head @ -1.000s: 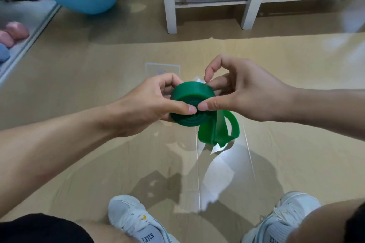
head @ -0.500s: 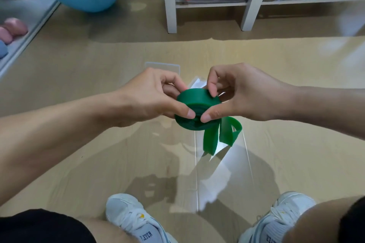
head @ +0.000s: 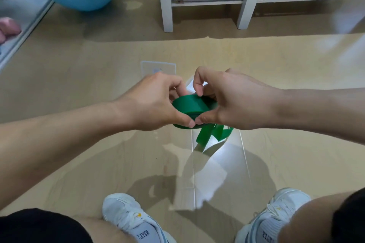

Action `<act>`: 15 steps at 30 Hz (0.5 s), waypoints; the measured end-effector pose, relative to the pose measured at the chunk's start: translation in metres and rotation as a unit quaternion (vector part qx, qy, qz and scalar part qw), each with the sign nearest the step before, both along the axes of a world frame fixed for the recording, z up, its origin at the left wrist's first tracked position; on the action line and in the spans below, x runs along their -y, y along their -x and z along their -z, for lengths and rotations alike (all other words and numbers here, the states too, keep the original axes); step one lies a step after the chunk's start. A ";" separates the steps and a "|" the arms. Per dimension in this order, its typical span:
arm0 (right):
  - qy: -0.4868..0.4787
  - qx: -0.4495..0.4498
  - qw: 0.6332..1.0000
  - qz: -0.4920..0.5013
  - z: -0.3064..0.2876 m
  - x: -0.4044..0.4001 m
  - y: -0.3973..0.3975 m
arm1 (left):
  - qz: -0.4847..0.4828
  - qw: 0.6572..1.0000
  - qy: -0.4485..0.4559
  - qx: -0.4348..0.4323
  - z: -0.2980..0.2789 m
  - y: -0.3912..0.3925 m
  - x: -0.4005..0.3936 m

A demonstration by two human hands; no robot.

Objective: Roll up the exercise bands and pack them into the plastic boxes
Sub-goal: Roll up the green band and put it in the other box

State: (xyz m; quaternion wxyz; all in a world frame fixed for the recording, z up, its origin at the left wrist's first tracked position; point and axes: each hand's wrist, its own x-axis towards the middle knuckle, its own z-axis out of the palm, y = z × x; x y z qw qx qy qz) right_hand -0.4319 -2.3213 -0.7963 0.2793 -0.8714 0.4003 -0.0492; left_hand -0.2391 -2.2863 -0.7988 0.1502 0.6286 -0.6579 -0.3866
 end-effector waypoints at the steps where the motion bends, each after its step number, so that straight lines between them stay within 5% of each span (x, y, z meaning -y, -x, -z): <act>1: -0.006 0.002 1.000 0.000 0.000 0.000 0.000 | -0.003 1.000 -0.014 -0.017 0.000 -0.001 0.000; 11: -0.148 0.156 0.975 0.062 0.006 0.019 0.021 | -0.103 0.967 -0.078 -0.221 0.000 -0.018 0.003; 15: -0.142 0.133 0.979 0.064 0.000 0.018 0.016 | -0.108 0.955 -0.112 -0.254 0.009 -0.022 0.003</act>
